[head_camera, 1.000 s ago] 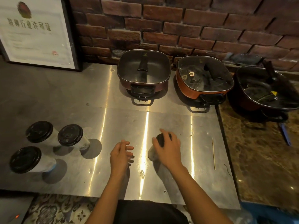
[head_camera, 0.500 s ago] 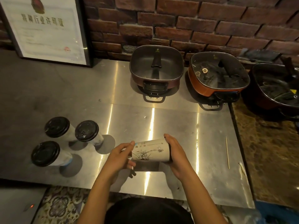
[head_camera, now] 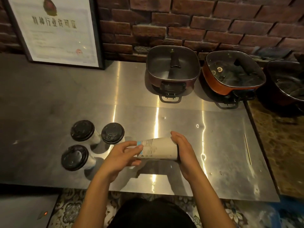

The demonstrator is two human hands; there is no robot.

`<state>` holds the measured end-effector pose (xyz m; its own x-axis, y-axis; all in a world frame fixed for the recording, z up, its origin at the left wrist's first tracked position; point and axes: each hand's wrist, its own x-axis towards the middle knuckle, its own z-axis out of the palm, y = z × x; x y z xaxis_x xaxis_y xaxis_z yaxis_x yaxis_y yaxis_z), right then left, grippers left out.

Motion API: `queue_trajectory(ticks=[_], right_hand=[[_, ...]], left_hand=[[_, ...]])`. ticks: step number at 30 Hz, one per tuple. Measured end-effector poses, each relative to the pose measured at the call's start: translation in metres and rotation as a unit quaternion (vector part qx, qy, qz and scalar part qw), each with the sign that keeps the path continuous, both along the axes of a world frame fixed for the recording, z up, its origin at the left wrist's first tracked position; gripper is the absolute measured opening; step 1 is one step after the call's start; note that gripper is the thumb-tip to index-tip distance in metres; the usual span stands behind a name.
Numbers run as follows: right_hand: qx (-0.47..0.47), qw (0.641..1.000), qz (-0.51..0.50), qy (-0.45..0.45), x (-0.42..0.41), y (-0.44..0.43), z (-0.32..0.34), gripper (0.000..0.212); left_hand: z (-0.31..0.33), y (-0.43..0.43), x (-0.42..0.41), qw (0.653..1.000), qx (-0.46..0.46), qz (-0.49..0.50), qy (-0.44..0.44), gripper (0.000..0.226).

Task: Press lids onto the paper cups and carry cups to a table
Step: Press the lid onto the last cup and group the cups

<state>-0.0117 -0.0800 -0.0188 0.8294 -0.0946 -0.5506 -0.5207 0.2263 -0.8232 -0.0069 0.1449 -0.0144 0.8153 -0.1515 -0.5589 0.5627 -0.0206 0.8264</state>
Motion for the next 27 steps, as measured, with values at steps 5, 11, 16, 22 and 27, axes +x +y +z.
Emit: queue_trajectory(ticks=[5,11,16,22,27], right_hand=[[-0.013,1.0,-0.012,-0.009,-0.006,0.027,0.008,0.015],[-0.027,0.999,-0.016,-0.033,-0.015,0.058,0.017,0.036],[-0.028,0.998,-0.026,-0.042,-0.02,0.08,0.021,0.032],[-0.023,0.998,-0.027,-0.053,-0.025,0.1,0.02,0.034],[-0.02,0.998,-0.024,-0.063,-0.026,0.111,0.021,0.037]], left_hand=[[0.011,0.03,0.001,1.0,-0.019,-0.01,0.002,0.05],[0.022,0.061,0.002,0.999,-0.003,-0.041,-0.027,0.042],[0.032,0.078,0.001,0.998,0.017,-0.056,0.015,0.034],[0.039,0.106,-0.005,0.998,-0.042,-0.052,-0.017,0.04],[0.039,0.115,-0.007,0.998,-0.055,-0.018,-0.007,0.029]])
